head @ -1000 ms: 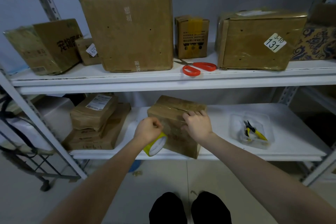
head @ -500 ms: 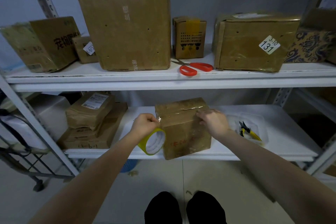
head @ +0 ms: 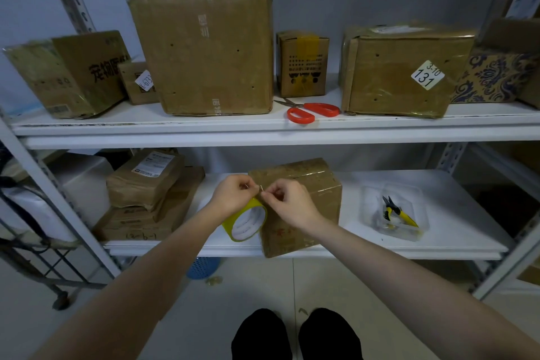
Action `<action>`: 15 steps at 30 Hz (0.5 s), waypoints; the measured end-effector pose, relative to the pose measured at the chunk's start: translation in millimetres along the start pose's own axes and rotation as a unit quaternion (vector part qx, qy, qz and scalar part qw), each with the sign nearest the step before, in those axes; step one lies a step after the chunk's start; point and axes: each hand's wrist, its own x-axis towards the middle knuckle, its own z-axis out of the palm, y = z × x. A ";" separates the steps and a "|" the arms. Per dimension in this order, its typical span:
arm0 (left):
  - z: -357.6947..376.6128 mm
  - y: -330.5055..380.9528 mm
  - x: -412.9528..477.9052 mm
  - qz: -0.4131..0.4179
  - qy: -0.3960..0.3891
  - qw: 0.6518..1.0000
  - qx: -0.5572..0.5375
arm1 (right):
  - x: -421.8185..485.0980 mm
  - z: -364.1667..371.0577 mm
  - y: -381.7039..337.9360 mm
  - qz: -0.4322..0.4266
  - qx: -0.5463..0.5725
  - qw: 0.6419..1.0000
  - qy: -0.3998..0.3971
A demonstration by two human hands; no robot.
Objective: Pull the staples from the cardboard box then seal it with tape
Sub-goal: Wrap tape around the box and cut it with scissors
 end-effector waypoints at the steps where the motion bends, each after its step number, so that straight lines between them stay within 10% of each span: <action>1: -0.9 1.4 -1.2 0.006 -0.002 1.000 -0.008 | 2.0 2.1 0.6 0.012 0.019 1.000 0.009; 15: -12.2 14.7 -18.3 -0.009 -0.066 0.989 -0.130 | 22.2 -11.6 -11.6 0.110 0.253 0.960 0.042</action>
